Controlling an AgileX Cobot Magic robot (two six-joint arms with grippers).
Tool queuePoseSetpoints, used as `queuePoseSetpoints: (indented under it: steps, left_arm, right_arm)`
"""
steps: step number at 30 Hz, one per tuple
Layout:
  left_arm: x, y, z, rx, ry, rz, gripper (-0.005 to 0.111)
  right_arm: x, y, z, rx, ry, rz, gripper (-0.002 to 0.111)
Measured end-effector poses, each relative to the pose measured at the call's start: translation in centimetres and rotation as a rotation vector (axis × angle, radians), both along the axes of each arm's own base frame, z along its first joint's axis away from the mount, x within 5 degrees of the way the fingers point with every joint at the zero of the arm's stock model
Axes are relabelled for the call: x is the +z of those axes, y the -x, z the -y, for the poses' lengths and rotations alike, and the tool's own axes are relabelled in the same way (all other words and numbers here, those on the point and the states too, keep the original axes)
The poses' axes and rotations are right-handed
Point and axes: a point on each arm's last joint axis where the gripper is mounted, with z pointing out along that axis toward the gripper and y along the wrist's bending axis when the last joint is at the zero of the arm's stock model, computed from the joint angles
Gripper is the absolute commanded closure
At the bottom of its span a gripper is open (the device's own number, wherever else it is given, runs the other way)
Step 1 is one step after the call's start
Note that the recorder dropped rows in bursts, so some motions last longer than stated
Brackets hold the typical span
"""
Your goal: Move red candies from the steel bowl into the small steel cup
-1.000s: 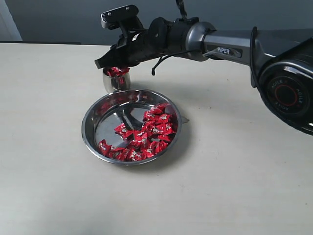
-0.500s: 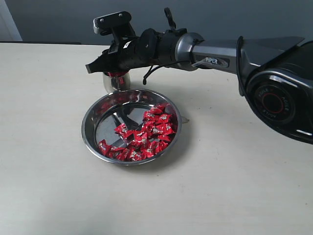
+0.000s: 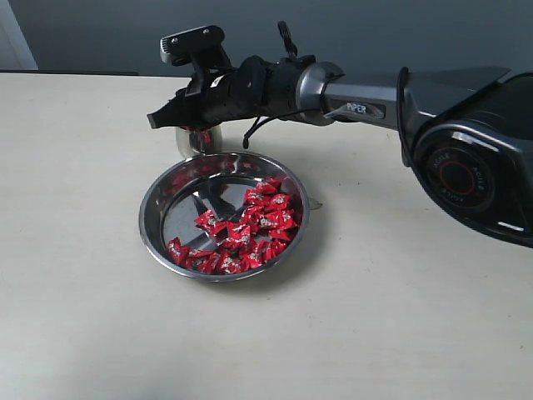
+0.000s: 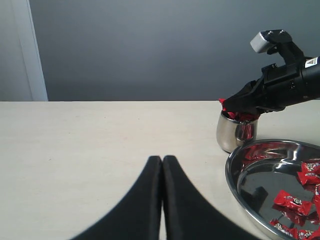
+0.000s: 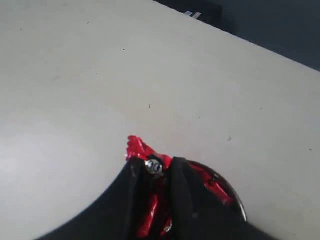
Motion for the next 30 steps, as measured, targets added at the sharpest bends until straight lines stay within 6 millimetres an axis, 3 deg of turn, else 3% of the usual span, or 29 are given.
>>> queuePoseSetpoints:
  steps: [2, 22, 30]
  left_arm:
    - [0.0, 0.0, 0.0, 0.000, 0.000, 0.000, 0.106]
    - [0.0, 0.0, 0.0, 0.000, 0.000, 0.000, 0.106]
    - [0.0, 0.0, 0.0, 0.000, 0.000, 0.000, 0.106]
  right_arm:
    - [0.0, 0.0, 0.0, 0.000, 0.000, 0.000, 0.084]
    - [0.2, -0.2, 0.0, -0.011, -0.008, 0.020, 0.085]
    - [2.2, -0.1, 0.1, -0.016, -0.033, 0.055, 0.085]
